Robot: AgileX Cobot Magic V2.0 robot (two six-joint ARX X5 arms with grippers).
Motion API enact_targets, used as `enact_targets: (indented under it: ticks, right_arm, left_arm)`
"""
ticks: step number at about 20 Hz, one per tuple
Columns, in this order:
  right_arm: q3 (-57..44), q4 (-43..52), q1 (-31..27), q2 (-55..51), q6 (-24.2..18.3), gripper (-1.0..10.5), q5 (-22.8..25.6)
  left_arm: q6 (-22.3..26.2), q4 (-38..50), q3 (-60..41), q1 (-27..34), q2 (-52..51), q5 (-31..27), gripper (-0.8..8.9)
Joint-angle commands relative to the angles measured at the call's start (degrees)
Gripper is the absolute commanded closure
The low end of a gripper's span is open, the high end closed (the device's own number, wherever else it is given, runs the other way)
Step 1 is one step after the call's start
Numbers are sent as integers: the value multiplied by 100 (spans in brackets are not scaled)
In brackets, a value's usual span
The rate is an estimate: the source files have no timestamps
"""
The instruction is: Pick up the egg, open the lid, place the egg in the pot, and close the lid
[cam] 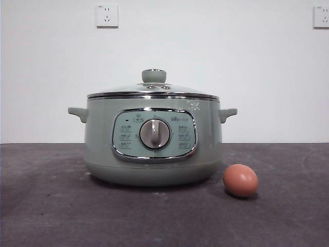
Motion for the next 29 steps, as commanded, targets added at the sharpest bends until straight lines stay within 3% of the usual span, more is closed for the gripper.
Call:
enact_targets:
  ticks: [1, 6, 7, 9, 10, 11, 21, 27, 29]
  right_arm:
    - [22, -227, -7, 24, -221, 958, 11]
    - [22, -227, -7, 31, -210, 934, 7]
    - [22, -214, -7, 31, -192, 870, 7]
    - [22, -181, -7, 31, -63, 566, 9]
    - [22, -153, -7, 31, 28, 400, 9]
    - [22, -142, -7, 31, 66, 291, 9]
    - [22, 66, 31, 498, 138, 289, 4]
    - [22, 656, 546, 1714, 184, 290, 59]
    - [22, 1016, 868, 2260, 334, 290, 393]
  left_arm:
    - [481, -487, 208, -85, 131, -4, 820]
    - [549, -612, 238, -138, 160, -15, 802]
    - [531, -621, 238, -138, 160, -17, 691]
    - [461, -605, 238, -138, 168, -17, 262]
    - [417, -590, 238, -138, 168, -13, 173]
    - [417, -590, 238, -138, 168, -11, 177]
    - [417, -590, 238, -138, 168, -2, 179]
    - [417, -590, 238, -138, 168, -4, 179]
    - [417, -590, 238, -138, 168, -4, 179]
